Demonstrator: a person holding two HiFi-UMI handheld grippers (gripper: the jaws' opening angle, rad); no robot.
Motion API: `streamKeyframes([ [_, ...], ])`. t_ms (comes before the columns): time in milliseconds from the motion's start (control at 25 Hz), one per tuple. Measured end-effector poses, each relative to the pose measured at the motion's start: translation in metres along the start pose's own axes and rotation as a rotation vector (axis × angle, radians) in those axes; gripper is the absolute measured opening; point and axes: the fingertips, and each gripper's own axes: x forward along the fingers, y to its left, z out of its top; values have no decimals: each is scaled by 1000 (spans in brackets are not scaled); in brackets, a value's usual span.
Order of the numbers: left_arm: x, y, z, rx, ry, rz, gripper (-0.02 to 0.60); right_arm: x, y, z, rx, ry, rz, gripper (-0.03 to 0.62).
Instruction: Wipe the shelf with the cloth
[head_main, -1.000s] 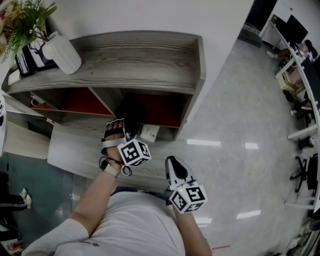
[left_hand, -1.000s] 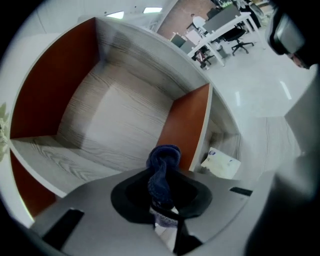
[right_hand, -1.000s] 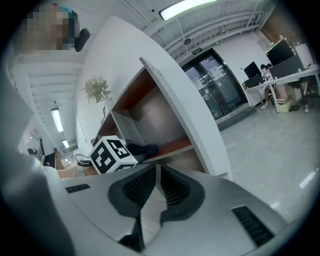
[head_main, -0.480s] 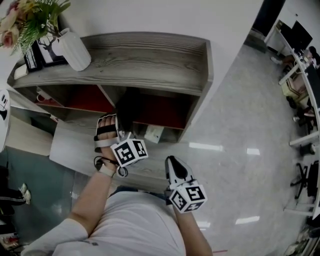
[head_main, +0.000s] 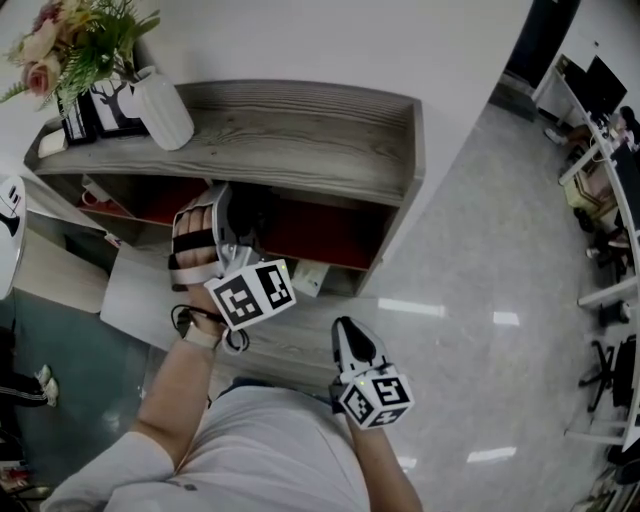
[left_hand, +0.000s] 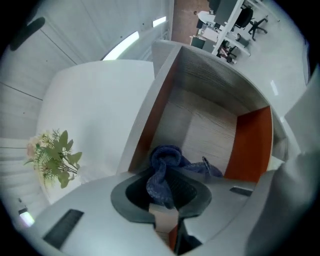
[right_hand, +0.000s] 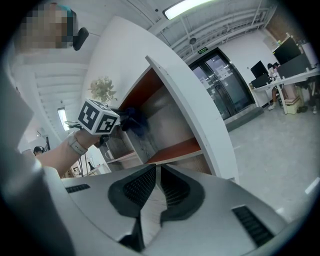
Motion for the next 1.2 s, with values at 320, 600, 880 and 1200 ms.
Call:
streamKeyframes([
  [320, 6, -2, 2, 31, 0, 82, 67, -1, -8, 1, 11, 7, -13, 40],
  [600, 11, -10, 3, 43, 4, 67, 67, 0, -13, 0, 16, 14, -20, 40],
  [880, 21, -21, 0, 115, 48, 47, 67, 1, -17, 0, 21, 15, -21, 40],
  [1200, 23, -43, -3, 177, 67, 22, 67, 2, -16, -4, 31, 19, -15, 40],
])
